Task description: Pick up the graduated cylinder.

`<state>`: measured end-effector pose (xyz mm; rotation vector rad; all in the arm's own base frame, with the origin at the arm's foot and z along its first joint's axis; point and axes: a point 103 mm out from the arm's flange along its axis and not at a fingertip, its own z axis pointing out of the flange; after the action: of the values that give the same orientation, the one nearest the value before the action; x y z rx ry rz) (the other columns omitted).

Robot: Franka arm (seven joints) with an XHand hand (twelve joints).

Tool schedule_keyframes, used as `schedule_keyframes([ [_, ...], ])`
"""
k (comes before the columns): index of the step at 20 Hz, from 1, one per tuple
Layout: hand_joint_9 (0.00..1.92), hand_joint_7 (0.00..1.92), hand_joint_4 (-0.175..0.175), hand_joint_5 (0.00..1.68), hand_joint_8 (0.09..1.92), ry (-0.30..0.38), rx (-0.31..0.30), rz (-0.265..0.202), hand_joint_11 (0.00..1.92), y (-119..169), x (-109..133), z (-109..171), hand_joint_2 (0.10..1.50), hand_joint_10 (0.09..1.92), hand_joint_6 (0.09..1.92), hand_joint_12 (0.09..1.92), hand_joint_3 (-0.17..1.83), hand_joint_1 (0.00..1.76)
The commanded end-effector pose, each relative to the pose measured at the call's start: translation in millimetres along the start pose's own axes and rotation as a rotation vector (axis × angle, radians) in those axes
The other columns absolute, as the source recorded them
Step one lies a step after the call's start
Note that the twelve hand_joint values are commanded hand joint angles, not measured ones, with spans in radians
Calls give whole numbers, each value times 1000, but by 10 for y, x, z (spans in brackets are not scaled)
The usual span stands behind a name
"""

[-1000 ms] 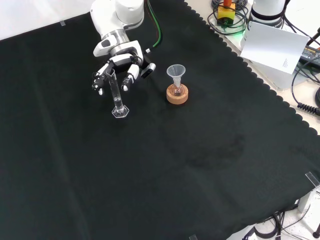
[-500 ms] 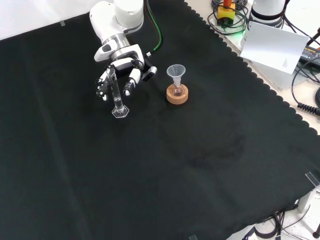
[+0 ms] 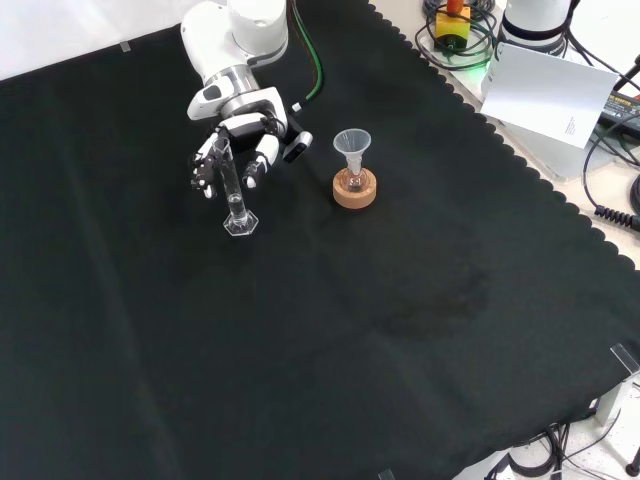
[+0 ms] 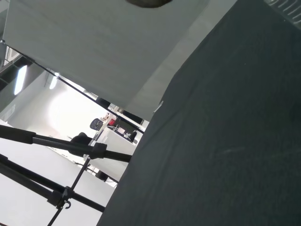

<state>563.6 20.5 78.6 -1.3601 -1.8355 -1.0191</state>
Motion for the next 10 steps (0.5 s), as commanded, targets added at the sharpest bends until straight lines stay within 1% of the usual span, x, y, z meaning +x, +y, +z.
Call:
schedule_keyframes([
  [1,819,546,-43,611,587,5,4,0,655,12,5,47,1058,416,360,1149,-175,1034],
  [6,832,547,-44,590,588,16,-4,1,673,10,-1,41,1063,403,419,1142,-175,1035],
  [10,847,550,-44,587,592,5,-8,1,689,6,-7,68,1078,398,467,1131,-175,1038],
])
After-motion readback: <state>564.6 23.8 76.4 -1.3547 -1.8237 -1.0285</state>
